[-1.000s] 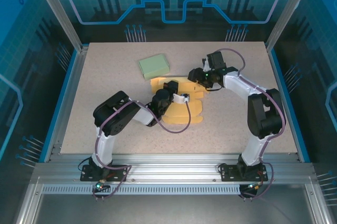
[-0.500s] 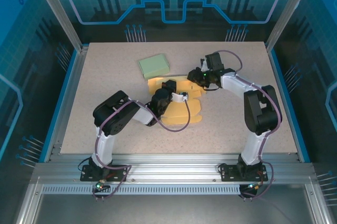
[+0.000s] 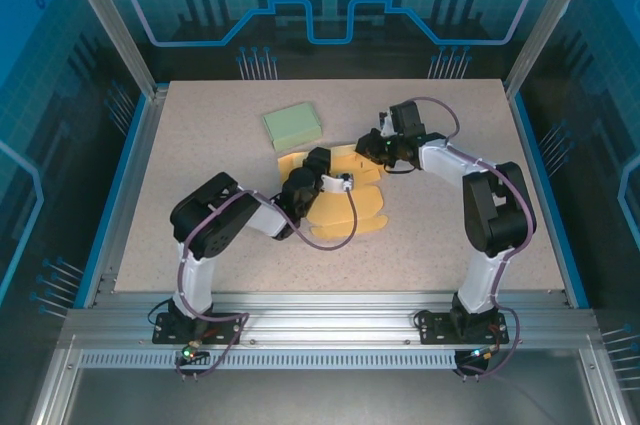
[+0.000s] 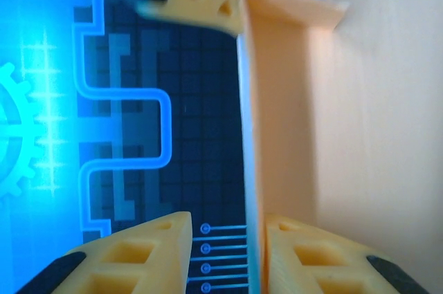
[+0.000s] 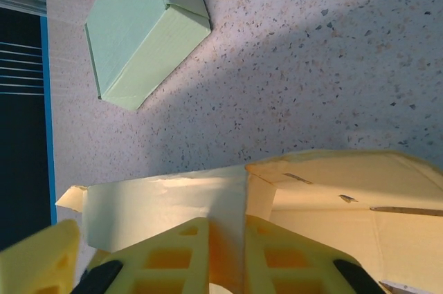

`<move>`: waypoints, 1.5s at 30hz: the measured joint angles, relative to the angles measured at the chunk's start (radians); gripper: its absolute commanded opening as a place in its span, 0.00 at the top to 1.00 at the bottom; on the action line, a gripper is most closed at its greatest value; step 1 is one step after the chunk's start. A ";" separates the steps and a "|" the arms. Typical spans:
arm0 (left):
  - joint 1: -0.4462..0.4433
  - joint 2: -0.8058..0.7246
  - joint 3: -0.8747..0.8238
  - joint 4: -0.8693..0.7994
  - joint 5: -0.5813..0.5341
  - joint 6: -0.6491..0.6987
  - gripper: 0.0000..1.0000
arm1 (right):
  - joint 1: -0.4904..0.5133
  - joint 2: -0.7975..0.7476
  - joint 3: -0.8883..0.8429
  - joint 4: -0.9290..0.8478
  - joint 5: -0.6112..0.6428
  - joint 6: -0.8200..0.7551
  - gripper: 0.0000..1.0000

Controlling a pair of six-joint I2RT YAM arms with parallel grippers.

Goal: Fold the paper box

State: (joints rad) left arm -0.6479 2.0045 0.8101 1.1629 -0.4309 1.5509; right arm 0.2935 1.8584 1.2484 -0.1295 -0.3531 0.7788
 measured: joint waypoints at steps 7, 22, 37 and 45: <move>0.048 -0.009 -0.043 -0.006 0.002 -0.007 0.86 | 0.000 -0.011 -0.011 0.001 0.000 -0.001 0.85; 0.052 0.055 -0.026 0.118 0.020 0.084 1.00 | 0.000 -0.071 -0.037 -0.069 0.033 -0.055 0.49; 0.052 0.065 -0.026 0.168 0.019 0.132 1.00 | -0.033 -0.442 -0.314 -0.199 0.174 -0.134 0.51; 0.052 0.073 -0.026 0.182 0.019 0.143 1.00 | -0.005 -0.262 -0.324 -0.153 0.185 -0.167 0.50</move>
State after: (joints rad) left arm -0.5957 2.0773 0.7845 1.3449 -0.4114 1.6939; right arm 0.2882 1.5963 0.9245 -0.2829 -0.1680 0.6113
